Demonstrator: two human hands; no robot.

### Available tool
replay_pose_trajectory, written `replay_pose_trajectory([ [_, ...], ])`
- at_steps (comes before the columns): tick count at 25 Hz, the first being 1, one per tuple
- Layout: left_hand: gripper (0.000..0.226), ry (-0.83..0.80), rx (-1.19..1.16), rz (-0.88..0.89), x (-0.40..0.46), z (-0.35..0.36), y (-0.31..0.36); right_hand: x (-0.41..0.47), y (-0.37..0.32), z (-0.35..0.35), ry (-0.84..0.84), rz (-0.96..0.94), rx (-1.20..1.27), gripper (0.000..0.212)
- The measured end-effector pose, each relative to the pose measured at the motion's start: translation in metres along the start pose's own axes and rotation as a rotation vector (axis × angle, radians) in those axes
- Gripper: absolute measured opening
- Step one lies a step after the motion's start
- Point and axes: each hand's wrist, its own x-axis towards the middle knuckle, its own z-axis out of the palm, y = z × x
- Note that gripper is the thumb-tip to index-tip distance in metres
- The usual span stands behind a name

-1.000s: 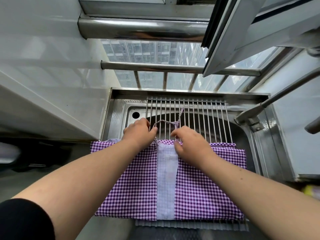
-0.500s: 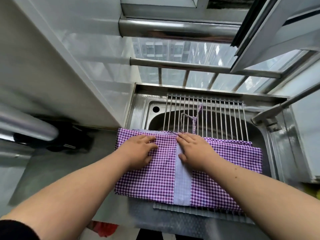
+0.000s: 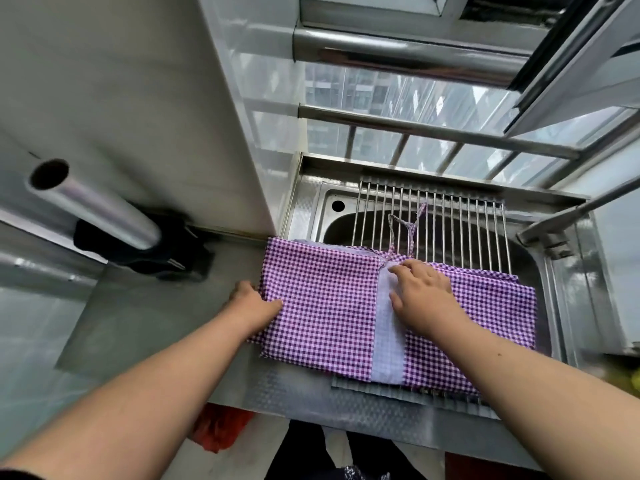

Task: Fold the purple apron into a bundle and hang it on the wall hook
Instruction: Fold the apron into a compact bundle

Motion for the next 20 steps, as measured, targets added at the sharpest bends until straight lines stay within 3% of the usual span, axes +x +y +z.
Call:
replay_pose_trajectory([
  [3, 0.096, -0.182, -0.262, -0.058, 0.000, 0.005, -0.007, -0.017, 0.006, 0.007, 0.053, 0.091, 0.104, 0.056],
  [6, 0.044, -0.265, -0.412, -0.112, -0.009, 0.006, -0.006, -0.031, 0.010, 0.015, 0.045, 0.147, 0.137, 0.056],
  [7, 0.034, -0.282, -0.420, -0.118, -0.011, 0.006, -0.007, -0.035, 0.012, 0.017, 0.033, 0.167, 0.135, 0.057],
  [11, 0.041, -0.370, -0.367, -0.031, -0.014, 0.004, -0.010, -0.049, 0.016, 0.018, 0.005, 0.237, 0.172, 0.058],
  [14, 0.033, -0.452, -0.289, 0.038, -0.024, 0.001, -0.010, -0.061, 0.019, 0.021, -0.015, 0.251, 0.182, 0.059],
  [20, 0.019, -0.374, -0.174, 0.028, -0.045, 0.009, -0.006, -0.071, 0.027, 0.021, -0.078, 0.205, 0.159, 0.059],
])
